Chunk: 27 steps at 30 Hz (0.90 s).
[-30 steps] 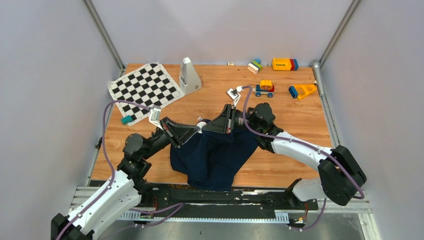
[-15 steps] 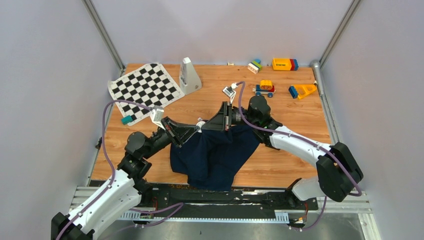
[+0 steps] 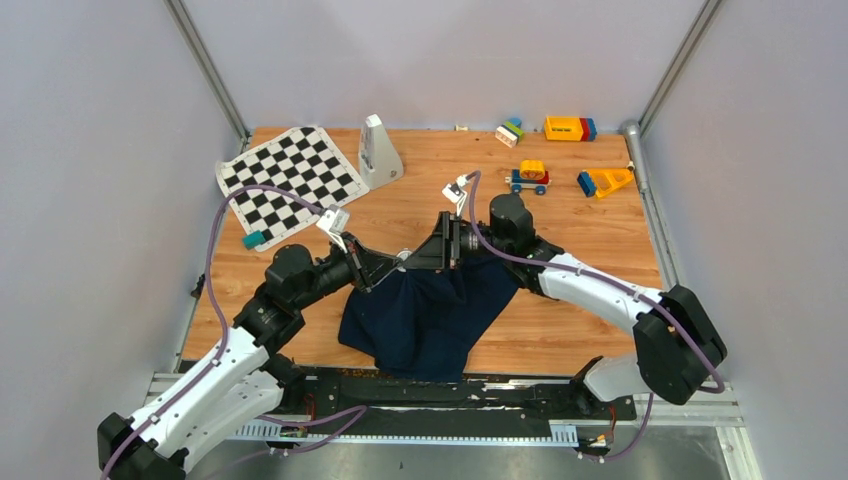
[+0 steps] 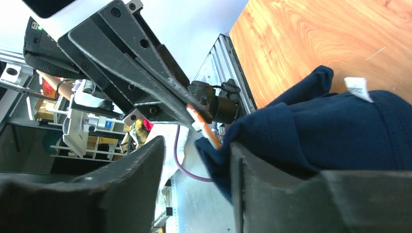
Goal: Remove the brooch from the garment
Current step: Remove the brooch from the clothes.
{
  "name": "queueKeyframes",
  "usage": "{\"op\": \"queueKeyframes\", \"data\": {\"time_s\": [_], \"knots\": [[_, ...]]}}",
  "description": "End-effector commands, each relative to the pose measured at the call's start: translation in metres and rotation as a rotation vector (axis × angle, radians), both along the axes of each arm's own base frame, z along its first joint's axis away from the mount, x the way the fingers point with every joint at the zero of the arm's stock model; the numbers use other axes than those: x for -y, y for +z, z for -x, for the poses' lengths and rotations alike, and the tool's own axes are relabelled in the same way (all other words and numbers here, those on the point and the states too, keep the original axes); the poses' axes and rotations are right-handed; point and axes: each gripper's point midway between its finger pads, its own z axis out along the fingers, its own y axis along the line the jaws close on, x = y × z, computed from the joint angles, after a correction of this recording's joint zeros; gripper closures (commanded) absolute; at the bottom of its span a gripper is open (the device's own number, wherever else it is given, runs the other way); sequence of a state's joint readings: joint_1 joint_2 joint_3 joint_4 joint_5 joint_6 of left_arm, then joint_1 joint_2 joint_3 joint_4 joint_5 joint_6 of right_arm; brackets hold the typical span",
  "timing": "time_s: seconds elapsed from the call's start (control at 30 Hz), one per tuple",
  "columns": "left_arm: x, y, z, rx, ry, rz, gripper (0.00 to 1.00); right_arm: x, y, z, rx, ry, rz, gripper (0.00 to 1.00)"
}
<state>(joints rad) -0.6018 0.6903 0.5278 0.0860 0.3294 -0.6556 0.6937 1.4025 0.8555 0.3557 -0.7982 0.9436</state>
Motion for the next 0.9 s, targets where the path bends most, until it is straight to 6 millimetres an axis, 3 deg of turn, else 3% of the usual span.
{"op": "queueKeyframes", "data": {"time_s": [0.0, 0.1, 0.17, 0.3, 0.57, 0.73, 0.87], "knots": [[-0.017, -0.008, -0.009, -0.026, 0.104, -0.095, 1.00, 0.002, 0.022, 0.014, 0.084, 0.008, -0.039, 0.39], [-0.025, -0.012, -0.010, -0.035, 0.140, -0.135, 1.00, 0.006, 0.013, 0.010, 0.088, -0.039, -0.011, 0.25], [-0.029, -0.012, -0.009, -0.042, 0.149, -0.152, 1.00, 0.009, 0.002, 0.007, 0.084, -0.078, 0.017, 0.21], [-0.032, -0.014, -0.007, -0.080, 0.152, -0.191, 1.00, 0.008, -0.021, 0.006, 0.098, -0.102, 0.077, 0.29], [-0.044, -0.018, -0.001, -0.122, 0.180, -0.256, 1.00, -0.008, -0.051, 0.009, 0.278, -0.162, 0.161, 0.29], [-0.051, -0.024, 0.000, -0.158, 0.206, -0.291, 1.00, -0.016, -0.054, 0.005, 0.306, -0.154, 0.179, 0.58], [-0.057, -0.027, 0.001, -0.185, 0.233, -0.311, 1.00, -0.015, -0.039, -0.012, 0.328, -0.214, 0.206, 0.96]]}}
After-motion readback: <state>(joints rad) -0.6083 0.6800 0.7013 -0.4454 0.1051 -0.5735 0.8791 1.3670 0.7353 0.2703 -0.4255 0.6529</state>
